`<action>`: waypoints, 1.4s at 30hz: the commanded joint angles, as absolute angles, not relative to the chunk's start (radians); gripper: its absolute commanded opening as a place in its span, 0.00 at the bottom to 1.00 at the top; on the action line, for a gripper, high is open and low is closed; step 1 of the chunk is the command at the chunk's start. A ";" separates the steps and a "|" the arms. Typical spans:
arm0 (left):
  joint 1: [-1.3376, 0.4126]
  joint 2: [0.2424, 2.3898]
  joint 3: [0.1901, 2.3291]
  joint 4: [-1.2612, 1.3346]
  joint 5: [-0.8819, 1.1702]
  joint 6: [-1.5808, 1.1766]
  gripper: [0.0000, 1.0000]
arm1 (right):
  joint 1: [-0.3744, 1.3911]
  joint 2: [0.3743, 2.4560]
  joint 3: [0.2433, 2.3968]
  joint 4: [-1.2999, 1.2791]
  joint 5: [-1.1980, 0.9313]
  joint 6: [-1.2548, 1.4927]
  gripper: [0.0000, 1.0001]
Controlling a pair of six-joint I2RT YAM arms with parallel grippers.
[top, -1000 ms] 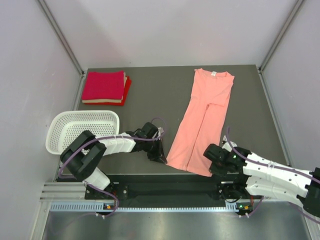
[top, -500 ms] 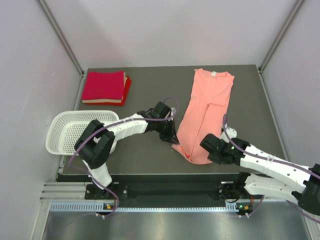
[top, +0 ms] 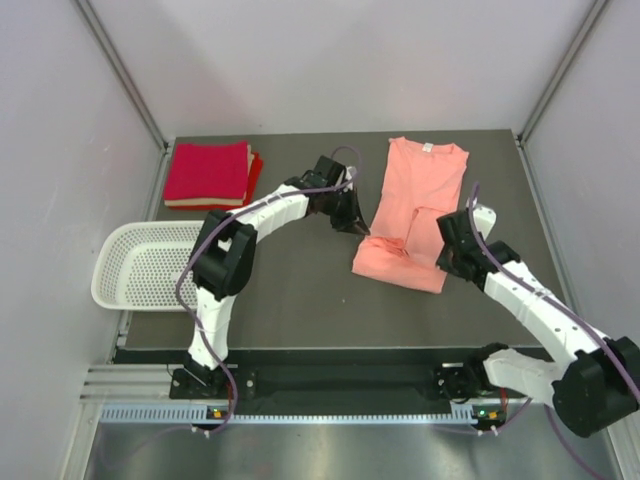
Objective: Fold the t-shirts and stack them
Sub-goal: Fold the tshirt
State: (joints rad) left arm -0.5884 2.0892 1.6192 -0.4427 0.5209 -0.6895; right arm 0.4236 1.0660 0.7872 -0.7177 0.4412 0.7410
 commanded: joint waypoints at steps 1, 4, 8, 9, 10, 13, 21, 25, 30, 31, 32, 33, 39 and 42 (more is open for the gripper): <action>-0.561 2.143 1.731 -0.350 0.583 -0.702 0.00 | 0.345 1.107 0.838 -0.533 0.387 0.563 0.00; -0.540 2.206 1.811 -0.305 0.633 -0.735 0.00 | 0.290 1.137 0.850 -0.459 0.315 0.519 0.00; -0.514 2.281 1.885 -0.261 0.672 -0.762 0.00 | 0.221 1.193 0.854 -0.385 0.272 0.486 0.00; -0.509 2.295 1.891 -0.244 0.681 -0.773 0.00 | 0.204 1.207 0.857 -0.374 0.259 0.483 0.00; -0.503 2.318 1.899 -0.207 0.690 -0.797 0.00 | 0.192 1.221 0.862 -0.355 0.240 0.479 0.00; -0.483 2.361 1.919 -0.134 0.727 -0.834 0.00 | 0.132 1.268 0.868 -0.304 0.189 0.465 0.00; -0.469 2.430 1.988 0.020 0.784 -0.874 0.00 | 0.064 1.367 0.899 -0.218 0.063 0.426 0.00; -0.466 2.508 2.094 0.026 0.787 -0.903 0.00 | 0.046 1.411 0.934 -0.209 0.055 0.420 0.00; -0.451 2.559 2.134 0.046 0.759 -0.940 0.00 | 0.020 1.479 0.966 -0.190 0.037 0.420 0.00; -0.448 2.572 2.144 0.048 0.753 -0.942 0.00 | 0.014 1.492 0.983 -0.184 0.026 0.416 0.01; -0.445 2.580 2.149 0.055 0.753 -0.946 0.00 | 0.011 1.517 0.989 -0.186 0.026 0.413 0.01; -0.442 2.595 2.164 0.063 0.753 -0.957 0.00 | 0.008 1.531 1.003 -0.184 0.025 0.413 0.01; -0.439 2.661 2.230 0.089 0.756 -0.988 0.16 | -0.038 1.634 1.046 -0.163 0.003 0.428 0.12; -0.434 2.671 2.244 0.109 0.776 -1.000 0.21 | -0.051 1.680 1.078 -0.182 -0.021 0.431 0.17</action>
State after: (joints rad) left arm -0.4423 2.6728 2.1887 0.0120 0.7597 -0.9806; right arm -0.0269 1.6535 1.0126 -0.2188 0.0124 0.4355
